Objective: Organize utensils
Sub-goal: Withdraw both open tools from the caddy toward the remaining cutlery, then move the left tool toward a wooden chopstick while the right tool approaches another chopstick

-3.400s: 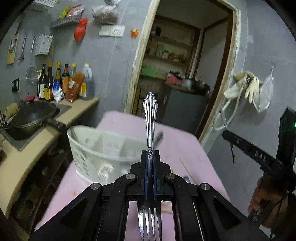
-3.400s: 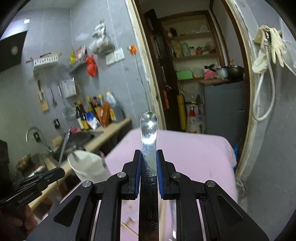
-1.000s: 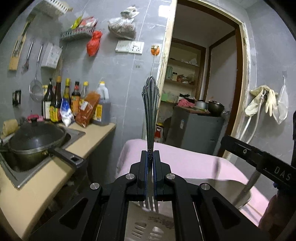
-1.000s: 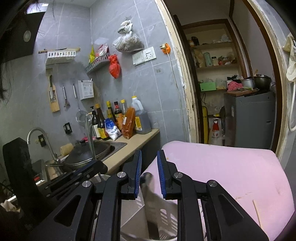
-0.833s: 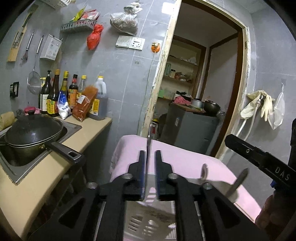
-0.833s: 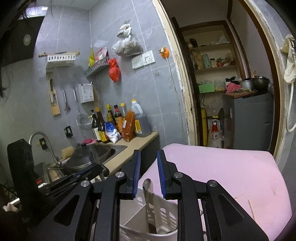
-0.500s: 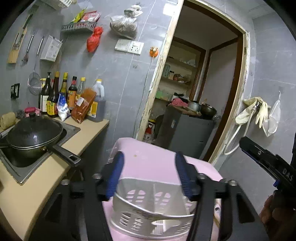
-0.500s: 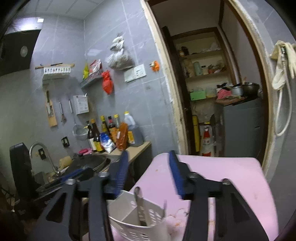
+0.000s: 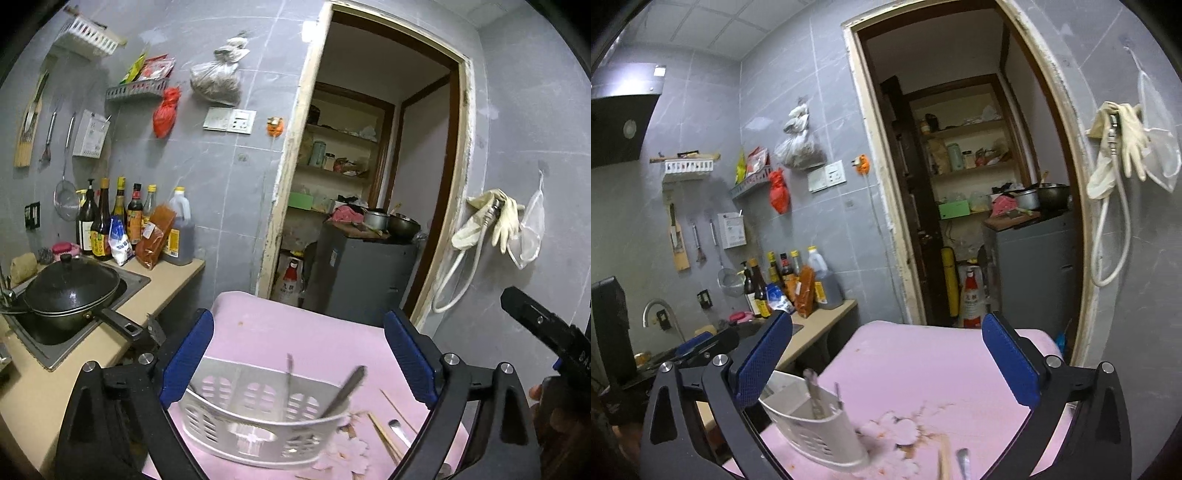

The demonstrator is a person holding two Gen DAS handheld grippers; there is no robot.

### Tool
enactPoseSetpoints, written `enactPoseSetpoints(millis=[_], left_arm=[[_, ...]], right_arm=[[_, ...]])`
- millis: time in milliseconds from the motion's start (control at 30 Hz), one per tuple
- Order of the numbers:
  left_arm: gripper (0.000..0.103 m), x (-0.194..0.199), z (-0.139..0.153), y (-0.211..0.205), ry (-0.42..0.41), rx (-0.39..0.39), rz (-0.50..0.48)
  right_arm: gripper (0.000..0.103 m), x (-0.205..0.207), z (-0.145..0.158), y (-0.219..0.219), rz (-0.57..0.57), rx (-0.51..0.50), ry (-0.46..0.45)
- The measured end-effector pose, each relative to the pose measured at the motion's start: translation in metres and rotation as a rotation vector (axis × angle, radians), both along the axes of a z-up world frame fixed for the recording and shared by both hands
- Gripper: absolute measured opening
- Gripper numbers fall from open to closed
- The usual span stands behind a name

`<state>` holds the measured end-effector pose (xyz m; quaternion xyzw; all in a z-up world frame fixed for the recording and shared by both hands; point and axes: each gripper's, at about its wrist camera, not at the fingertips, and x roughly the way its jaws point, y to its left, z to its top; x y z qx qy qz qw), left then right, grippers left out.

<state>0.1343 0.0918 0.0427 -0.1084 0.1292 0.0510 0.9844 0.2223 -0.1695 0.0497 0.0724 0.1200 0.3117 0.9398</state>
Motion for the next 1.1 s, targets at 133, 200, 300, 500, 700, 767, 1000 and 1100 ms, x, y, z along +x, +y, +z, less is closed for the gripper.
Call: enactPoseSetpoints(millis=[133, 200, 300, 500, 700, 767, 1000, 1100], left_arm=[[0.091, -0.003, -0.001, -0.025, 0.008, 0.009, -0.003], [0.091, -0.004, -0.005, -0.038, 0.015, -0.003, -0.001], [0.091, -0.005, -0.012, -0.057, 0.034, -0.001, 0.009], [0.091, -0.007, -0.031, -0.088, 0.065, 0.010, 0.040], [0.091, -0.005, -0.058, -0.105, 0.137, -0.007, 0.085], [0.091, -0.001, -0.070, -0.107, 0.177, -0.022, 0.104], [0.091, 0.017, -0.113, -0.112, 0.364, -0.032, 0.193], [0.091, 0.020, -0.130, -0.110, 0.407, -0.059, 0.206]], right_arm=[[0.103, -0.001, -0.001, -0.026, -0.019, -0.017, 0.001], [0.103, -0.002, -0.003, -0.039, -0.027, -0.029, 0.003], [0.103, -0.002, -0.007, -0.052, -0.035, -0.044, 0.011], [0.103, 0.003, -0.026, -0.076, -0.038, -0.085, 0.056], [0.103, 0.012, -0.049, -0.088, -0.024, -0.143, 0.114], [0.103, 0.017, -0.058, -0.090, -0.019, -0.161, 0.141], [0.103, 0.045, -0.102, -0.082, 0.028, -0.260, 0.292], [0.096, 0.055, -0.118, -0.075, 0.063, -0.291, 0.347]])
